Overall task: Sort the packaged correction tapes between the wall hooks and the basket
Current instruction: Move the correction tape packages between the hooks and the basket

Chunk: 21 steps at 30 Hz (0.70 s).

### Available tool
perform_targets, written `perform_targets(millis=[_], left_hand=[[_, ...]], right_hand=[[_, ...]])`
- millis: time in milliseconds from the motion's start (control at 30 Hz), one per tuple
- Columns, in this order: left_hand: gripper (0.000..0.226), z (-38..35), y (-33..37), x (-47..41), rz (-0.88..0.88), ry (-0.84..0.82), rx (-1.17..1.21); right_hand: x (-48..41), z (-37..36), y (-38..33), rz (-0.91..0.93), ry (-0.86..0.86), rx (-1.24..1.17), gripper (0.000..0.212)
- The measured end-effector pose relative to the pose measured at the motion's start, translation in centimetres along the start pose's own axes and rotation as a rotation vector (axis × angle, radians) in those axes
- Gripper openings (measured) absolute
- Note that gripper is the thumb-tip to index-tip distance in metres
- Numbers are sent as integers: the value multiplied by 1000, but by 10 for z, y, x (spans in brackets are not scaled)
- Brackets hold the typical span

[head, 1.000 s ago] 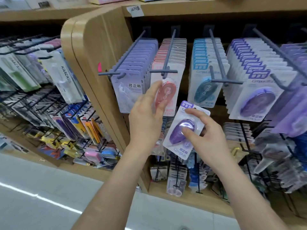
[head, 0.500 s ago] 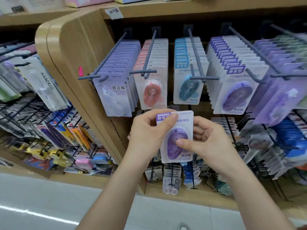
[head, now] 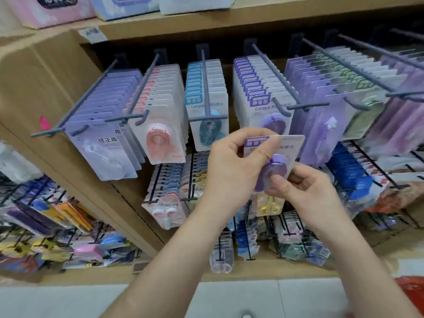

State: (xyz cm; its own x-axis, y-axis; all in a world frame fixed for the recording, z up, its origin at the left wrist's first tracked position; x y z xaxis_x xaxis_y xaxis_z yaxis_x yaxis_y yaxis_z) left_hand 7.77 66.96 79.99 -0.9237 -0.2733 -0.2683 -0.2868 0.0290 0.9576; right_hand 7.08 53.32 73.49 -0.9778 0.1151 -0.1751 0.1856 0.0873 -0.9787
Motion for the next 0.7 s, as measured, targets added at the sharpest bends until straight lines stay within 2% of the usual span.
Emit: perform_targets(millis=[100, 167, 267, 433, 533, 700], left_hand=[[13, -11, 8, -5, -58, 27, 17], [14, -16, 11, -8, -106, 62, 7], [21, -19, 12, -13, -126, 100, -8], [19, -23, 9, -20, -162, 139, -44], [14, -24, 8, -22, -155, 138, -41], [19, -26, 7, -27, -90, 116, 20]], right_hand=[[-4, 7, -6, 32, 71, -18, 42], [-7, 9, -9, 31, 101, -10, 29], [-12, 8, -11, 12, 116, -22, 22], [-17, 13, -8, 7, 125, -31, 25], [-20, 16, -2, -10, 68, 10, 26], [-19, 19, 7, -64, -4, 54, 48]])
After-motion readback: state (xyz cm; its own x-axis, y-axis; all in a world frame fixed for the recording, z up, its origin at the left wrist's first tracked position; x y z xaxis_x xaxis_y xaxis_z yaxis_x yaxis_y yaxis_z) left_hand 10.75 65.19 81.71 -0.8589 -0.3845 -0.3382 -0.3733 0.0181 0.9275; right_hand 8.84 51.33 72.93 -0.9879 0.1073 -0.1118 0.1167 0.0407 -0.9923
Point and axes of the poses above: each hand's wrist, its own x-axis away from the middle knuckle, its own z-axis out of the back of the hand, y = z × x, the point moved 5 cm from there along -x, towards the middle knuckle, and after that the axes turned 14 degrees about y, right-handed, at the moved point
